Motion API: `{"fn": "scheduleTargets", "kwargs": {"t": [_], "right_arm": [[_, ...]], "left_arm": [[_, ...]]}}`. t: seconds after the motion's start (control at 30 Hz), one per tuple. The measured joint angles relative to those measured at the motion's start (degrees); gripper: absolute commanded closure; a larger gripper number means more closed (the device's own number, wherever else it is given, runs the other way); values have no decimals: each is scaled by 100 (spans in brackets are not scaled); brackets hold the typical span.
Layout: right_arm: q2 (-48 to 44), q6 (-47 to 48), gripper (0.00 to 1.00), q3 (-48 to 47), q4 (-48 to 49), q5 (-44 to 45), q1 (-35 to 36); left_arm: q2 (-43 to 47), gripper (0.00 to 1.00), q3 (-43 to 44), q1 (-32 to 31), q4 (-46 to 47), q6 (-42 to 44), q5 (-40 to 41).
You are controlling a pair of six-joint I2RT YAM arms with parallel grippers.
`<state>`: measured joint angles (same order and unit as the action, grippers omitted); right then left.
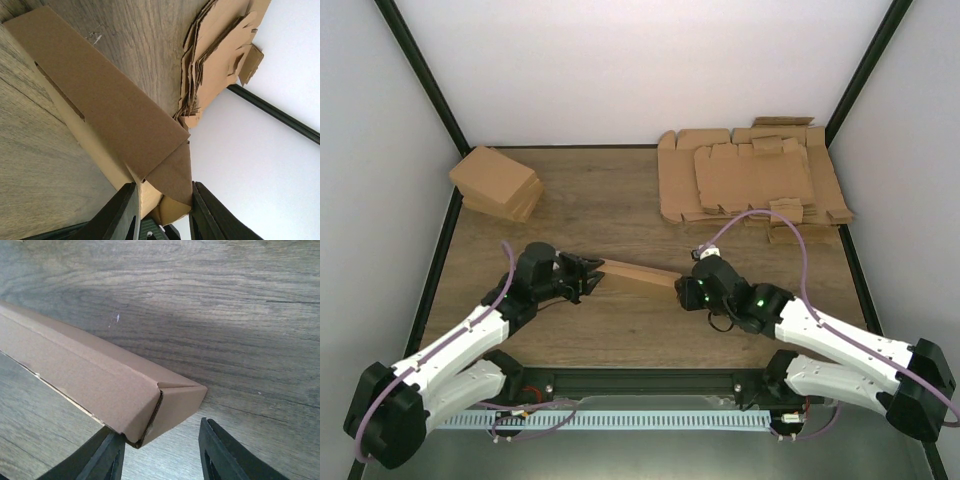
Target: Fold the paper box
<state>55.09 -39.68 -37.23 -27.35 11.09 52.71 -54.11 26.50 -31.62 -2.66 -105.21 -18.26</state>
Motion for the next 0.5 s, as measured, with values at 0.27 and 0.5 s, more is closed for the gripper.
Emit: {"fn": "scheduleTargets", "kwargs": {"t": [0.27,0.5], "right_arm": [[-24,4,53,-197,-507,-114,0],[-98,37,41,-407,-627,-450,0]], "left_arm": [[4,70,-11,-4,7,-2,39],[-136,70,11,-4,138,0,42]]}}
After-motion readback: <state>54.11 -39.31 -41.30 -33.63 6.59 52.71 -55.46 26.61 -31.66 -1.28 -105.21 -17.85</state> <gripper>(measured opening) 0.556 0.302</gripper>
